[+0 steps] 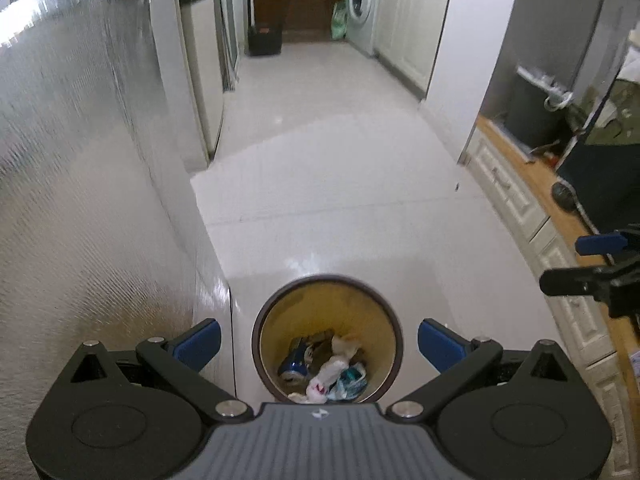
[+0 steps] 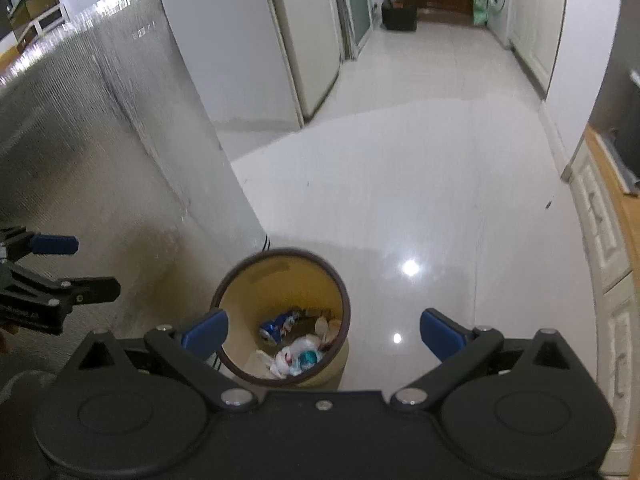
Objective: Collect trash
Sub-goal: 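Raise both open tools from the bin back toward the table, then lower both open tools toward the teal cap and yellow box on the table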
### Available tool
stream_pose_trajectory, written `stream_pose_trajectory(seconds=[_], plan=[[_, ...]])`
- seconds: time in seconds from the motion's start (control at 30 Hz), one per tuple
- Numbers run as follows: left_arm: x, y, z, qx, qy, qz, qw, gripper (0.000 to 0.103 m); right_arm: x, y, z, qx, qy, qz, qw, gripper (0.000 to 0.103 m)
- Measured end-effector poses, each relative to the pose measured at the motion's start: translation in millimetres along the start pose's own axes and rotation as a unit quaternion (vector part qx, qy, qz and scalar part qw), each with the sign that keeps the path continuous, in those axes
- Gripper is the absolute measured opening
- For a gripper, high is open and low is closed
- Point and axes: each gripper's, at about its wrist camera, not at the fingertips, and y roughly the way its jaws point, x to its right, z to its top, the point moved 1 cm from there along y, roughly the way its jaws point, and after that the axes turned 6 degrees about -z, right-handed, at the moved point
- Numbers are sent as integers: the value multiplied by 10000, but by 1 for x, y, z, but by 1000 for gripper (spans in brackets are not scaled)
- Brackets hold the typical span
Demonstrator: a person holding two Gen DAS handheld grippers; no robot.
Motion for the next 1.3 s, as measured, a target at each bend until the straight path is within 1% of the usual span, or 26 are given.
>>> stream_pose_trajectory(seconds=[0.23,0.43,0.57,0.63,0.7,0.8,0.9,0.97,1.17,1.3], plan=[[17,-64,1,584,106,14,9982,103,-1,-60,5,713,37,132,9974,103],[25,-121,-5,1053,147,271,9940,103,-13,-109,4,1302,-147,198,9912,103],[24,-162,-12,1393,129,323,9896,103,-25,-133,2,1590,-214,216,9868,103],[22,-179,-17,1511,112,314,9879,103,-32,-142,2,1656,-213,261,9856,103],[20,-195,-21,1605,119,486,9858,103,-39,-153,1,1762,-252,344,9834,103],[9,-219,-32,1724,71,780,9819,103,-53,-168,2,1956,-354,448,9790,103],[-5,-239,-37,1850,-30,920,9784,103,-72,-181,5,2142,-462,562,9741,103],[-13,-255,-39,1931,-2,1022,9758,103,-84,-186,8,2224,-536,670,9712,103],[-39,-297,-42,2173,91,1068,9702,103,-126,-199,21,2330,-738,1064,9638,103],[-64,-319,-43,2267,160,1219,9662,103,-158,-207,32,2397,-826,1253,9592,103]])
